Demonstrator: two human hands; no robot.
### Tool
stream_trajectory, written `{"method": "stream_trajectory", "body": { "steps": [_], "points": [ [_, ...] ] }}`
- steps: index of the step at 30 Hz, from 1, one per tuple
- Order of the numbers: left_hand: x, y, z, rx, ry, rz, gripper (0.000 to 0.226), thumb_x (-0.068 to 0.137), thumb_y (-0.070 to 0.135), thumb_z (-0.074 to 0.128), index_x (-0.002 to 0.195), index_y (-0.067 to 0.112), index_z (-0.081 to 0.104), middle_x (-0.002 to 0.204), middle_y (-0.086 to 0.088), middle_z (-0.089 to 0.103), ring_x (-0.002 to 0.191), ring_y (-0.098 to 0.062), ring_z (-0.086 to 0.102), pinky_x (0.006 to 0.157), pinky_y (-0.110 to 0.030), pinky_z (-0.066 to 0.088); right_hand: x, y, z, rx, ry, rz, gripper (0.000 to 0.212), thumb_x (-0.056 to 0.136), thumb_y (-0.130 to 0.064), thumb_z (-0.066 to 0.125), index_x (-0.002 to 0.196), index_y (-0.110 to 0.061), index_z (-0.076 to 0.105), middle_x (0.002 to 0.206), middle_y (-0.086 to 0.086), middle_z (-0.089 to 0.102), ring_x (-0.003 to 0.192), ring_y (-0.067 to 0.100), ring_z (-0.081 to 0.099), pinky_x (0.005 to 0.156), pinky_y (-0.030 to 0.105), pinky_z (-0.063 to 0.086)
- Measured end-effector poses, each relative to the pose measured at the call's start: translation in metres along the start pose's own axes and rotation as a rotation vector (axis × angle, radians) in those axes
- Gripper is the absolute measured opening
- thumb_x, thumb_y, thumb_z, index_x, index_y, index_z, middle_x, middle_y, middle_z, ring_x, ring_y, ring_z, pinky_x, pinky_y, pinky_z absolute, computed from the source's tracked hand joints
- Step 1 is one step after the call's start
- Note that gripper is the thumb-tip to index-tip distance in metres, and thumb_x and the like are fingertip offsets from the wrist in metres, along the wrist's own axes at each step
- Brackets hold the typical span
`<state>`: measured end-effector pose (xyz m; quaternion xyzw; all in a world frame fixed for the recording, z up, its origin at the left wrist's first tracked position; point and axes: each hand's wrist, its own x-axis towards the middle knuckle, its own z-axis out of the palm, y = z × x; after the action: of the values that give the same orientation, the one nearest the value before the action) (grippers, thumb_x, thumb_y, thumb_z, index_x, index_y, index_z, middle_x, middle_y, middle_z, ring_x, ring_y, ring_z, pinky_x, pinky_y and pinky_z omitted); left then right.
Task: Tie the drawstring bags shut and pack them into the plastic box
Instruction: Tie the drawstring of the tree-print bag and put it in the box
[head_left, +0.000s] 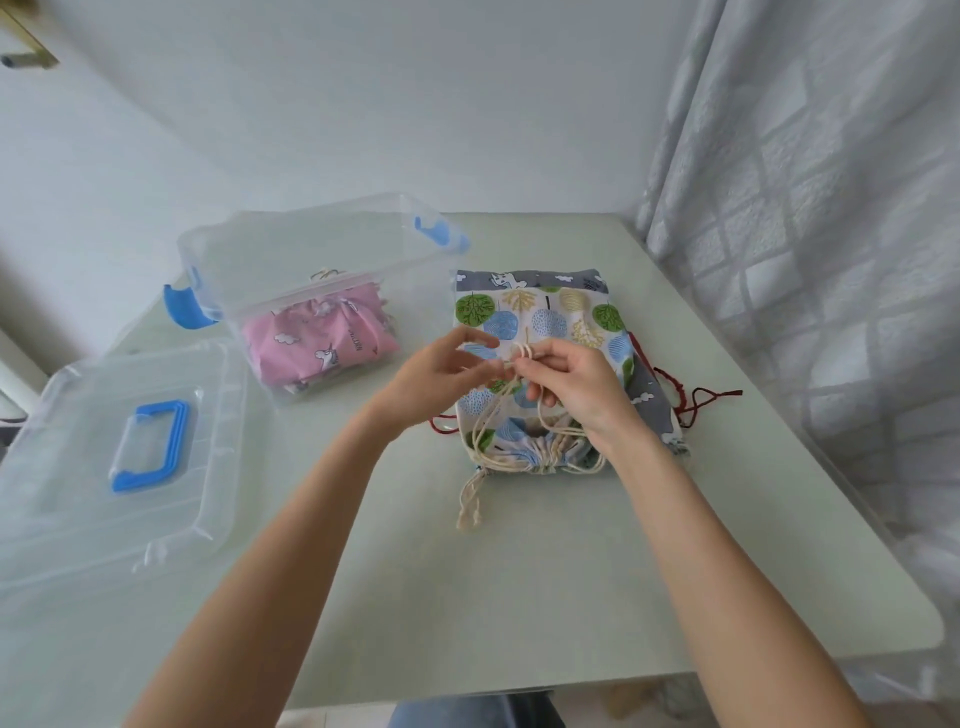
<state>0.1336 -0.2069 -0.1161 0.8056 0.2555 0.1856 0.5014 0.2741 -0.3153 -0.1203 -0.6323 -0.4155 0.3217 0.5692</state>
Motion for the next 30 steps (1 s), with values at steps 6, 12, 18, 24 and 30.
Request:
{"method": "stream_trajectory", "body": {
  "steps": [6, 12, 18, 24, 30],
  "points": [
    [-0.003, 0.002, -0.008, -0.153, 0.191, 0.103, 0.002, 0.085, 0.021, 0.066, 0.086, 0.020, 0.068, 0.076, 0.006, 0.071, 0.074, -0.004, 0.066, 0.073, -0.014, 0.049, 0.004, -0.003, -0.007, -0.103, -0.025, 0.002, 0.011, 0.085, -0.010, 0.066, 0.095, -0.006, 0.070, 0.069, -0.003, 0.065, 0.051, 0.007, 0.048, 0.051, 0.013, 0.041],
    [-0.011, 0.002, 0.010, -0.144, 0.078, 0.135, 0.040, 0.072, 0.017, 0.078, 0.106, 0.020, 0.058, 0.091, 0.003, 0.062, 0.080, -0.009, 0.061, 0.074, -0.020, 0.052, 0.011, -0.008, -0.015, 0.031, -0.063, 0.039, 0.009, 0.089, -0.011, 0.060, 0.088, -0.012, 0.070, 0.075, 0.006, 0.061, 0.056, 0.005, 0.052, 0.054, 0.015, 0.041],
    [0.008, -0.005, 0.020, -0.035, 0.084, 0.042, 0.025, 0.080, 0.008, 0.070, 0.092, 0.026, 0.058, 0.077, 0.007, 0.067, 0.066, -0.003, 0.065, 0.071, -0.025, 0.054, 0.017, -0.009, -0.029, 0.146, -0.249, 0.022, 0.012, 0.091, -0.009, 0.053, 0.084, -0.011, 0.062, 0.064, -0.006, 0.051, 0.058, 0.006, 0.045, 0.059, 0.016, 0.037],
    [0.011, -0.006, 0.006, -0.490, 0.039, -0.014, 0.020, 0.087, -0.007, 0.053, 0.097, 0.010, 0.059, 0.082, -0.003, 0.068, 0.069, -0.009, 0.067, 0.067, -0.017, 0.052, 0.021, -0.002, -0.035, -0.075, -0.371, -0.059, 0.004, 0.087, -0.016, 0.064, 0.084, -0.013, 0.063, 0.073, -0.004, 0.057, 0.066, 0.005, 0.051, 0.067, 0.014, 0.044],
    [0.007, -0.014, 0.001, -0.659, 0.004, -0.068, 0.018, 0.091, 0.003, 0.048, 0.092, 0.013, 0.064, 0.084, 0.000, 0.070, 0.061, -0.010, 0.065, 0.062, -0.019, 0.054, 0.028, 0.010, -0.025, -0.366, -0.066, -0.322, 0.012, 0.078, -0.009, 0.072, 0.081, -0.019, 0.067, 0.080, -0.001, 0.069, 0.076, 0.016, 0.064, 0.074, 0.029, 0.053]
  ]
}}
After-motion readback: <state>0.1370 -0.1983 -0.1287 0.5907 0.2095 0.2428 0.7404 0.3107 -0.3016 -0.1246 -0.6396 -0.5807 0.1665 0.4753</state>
